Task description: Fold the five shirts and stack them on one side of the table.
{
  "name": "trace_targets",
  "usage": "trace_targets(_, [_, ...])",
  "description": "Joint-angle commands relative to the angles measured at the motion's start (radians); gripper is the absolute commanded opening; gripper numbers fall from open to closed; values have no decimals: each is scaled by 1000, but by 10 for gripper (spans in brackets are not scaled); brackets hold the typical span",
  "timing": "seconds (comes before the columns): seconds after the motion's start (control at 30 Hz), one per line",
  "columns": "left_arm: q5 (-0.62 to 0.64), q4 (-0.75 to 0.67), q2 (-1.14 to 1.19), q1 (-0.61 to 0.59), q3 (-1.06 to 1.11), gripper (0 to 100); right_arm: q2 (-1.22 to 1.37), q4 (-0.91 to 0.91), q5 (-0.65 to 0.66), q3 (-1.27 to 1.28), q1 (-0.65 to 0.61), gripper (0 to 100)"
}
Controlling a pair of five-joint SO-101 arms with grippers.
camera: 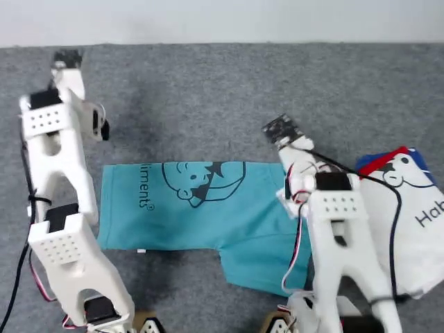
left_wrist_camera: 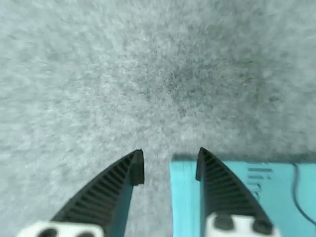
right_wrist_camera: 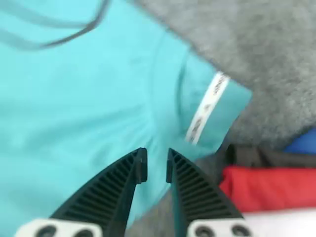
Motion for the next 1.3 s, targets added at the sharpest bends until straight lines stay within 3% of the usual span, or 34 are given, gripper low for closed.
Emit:
trace_targets(0.0, [17,212,-18,25,-268,177,-117,194,80,-29,-27,95])
trace_targets(0.2, [37,212,-261,32,-110,177,-151,450,397,-29,-107,138])
trace_targets(0.3, [6,210,-428,61,107,177,-151,521,575,-18,-162,99])
trace_targets(0.4, [-74,210,-595,74,363,177,-140,526,658,-12,-179,54])
trace_targets(0.57, [-195,209,-887,71,756,177,-140,507,718,72,-216,45])
trace_targets(0.77, [-264,209,-1214,66,1007,177,-140,406,738,256,-288,64])
trace_targets(0.97, [-308,173,-1445,66,1118,178,-148,390,732,328,-358,86])
trace_targets(1.27, [-308,166,-1470,66,1173,179,-142,236,733,442,-357,85])
